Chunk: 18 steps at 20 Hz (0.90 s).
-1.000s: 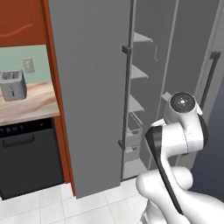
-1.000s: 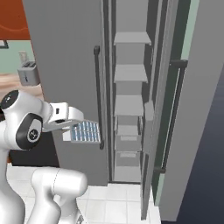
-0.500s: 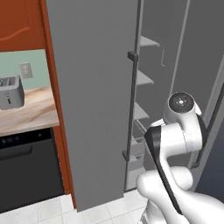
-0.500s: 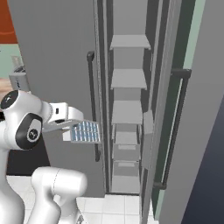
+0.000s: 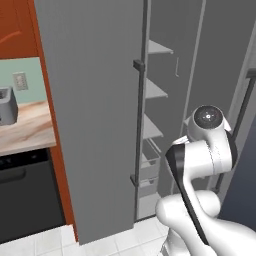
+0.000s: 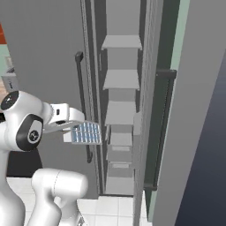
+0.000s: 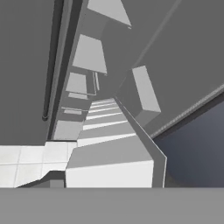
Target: The ice cube tray has been filled with water. Take the tray and place it in the freezer to make ice. Close the freezer door after placing the tray.
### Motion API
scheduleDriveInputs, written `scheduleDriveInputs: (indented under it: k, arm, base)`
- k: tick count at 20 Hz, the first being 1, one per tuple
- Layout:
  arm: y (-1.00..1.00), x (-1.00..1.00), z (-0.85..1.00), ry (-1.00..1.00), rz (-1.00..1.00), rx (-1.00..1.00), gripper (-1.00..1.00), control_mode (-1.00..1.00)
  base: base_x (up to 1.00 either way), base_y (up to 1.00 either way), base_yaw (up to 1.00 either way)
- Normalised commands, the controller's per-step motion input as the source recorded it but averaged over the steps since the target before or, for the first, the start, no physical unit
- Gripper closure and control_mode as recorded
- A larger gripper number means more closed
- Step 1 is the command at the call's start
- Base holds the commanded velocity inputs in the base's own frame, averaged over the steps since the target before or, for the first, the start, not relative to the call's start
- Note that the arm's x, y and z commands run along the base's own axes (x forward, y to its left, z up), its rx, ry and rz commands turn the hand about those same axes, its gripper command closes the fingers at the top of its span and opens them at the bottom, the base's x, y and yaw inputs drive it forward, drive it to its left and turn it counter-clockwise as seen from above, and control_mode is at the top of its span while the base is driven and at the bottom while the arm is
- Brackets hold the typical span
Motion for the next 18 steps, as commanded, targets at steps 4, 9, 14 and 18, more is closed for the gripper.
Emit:
scheduleDriveInputs:
  k: [4,9,14,18]
  arm:
    - [0.00,0.00,0.00,0.00,0.00,0.00,1.00,1.00]
    - [0.00,0.00,0.00,0.00,0.00,0.00,1.00,1.00]
    - [0.00,0.00,0.00,0.00,0.00,0.00,1.00,1.00]
    - [0.00,0.00,0.00,0.00,0.00,0.00,1.00,1.00]
  base:
    - [0.28,-0.25,0.00]
    - [0.35,-0.17,0.00]
    - [0.43,-0.15,0.00]
    - [0.46,-0.24,0.00]
